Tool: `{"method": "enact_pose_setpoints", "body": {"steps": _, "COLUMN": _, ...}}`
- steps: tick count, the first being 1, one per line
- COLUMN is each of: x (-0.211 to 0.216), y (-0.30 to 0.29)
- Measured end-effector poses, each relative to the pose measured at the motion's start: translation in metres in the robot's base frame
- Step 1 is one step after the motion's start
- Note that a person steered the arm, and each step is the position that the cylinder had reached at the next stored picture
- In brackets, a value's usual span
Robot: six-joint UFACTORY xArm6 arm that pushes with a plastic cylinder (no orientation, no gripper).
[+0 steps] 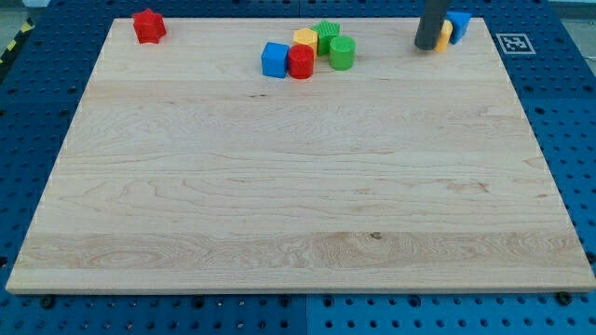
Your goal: Push the green star to the bottom side of the blue triangle
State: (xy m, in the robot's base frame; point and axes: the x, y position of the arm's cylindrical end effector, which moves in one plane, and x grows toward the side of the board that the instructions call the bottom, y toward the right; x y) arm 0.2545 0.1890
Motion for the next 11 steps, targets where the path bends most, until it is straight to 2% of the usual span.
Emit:
{"method": "enact_pose_setpoints", "body": {"steps": 1, "x": -0.004, "y": -0.003}}
{"method": "enact_pose_setpoints", "body": {"steps": 2, "x": -0.025, "y": -0.039}}
{"method": "enact_pose_setpoints", "body": {"steps": 4, "x": -0.062, "y": -0.166}}
{"method": "enact_pose_setpoints", "body": {"steps": 5, "x": -0.05, "y": -0.215}}
{"method": "enact_pose_setpoints", "body": {"steps": 6, "x": -0.031, "y": -0.216}}
{"method": "enact_pose_setpoints", "body": {"steps": 8, "x": -0.02, "y": -0.163}}
{"method": "enact_pose_setpoints", "body": {"steps": 10, "x": 0.021, "y": -0.107}}
{"method": "enact_pose_setpoints", "body": {"steps": 11, "x": 0.055, "y": -0.089}}
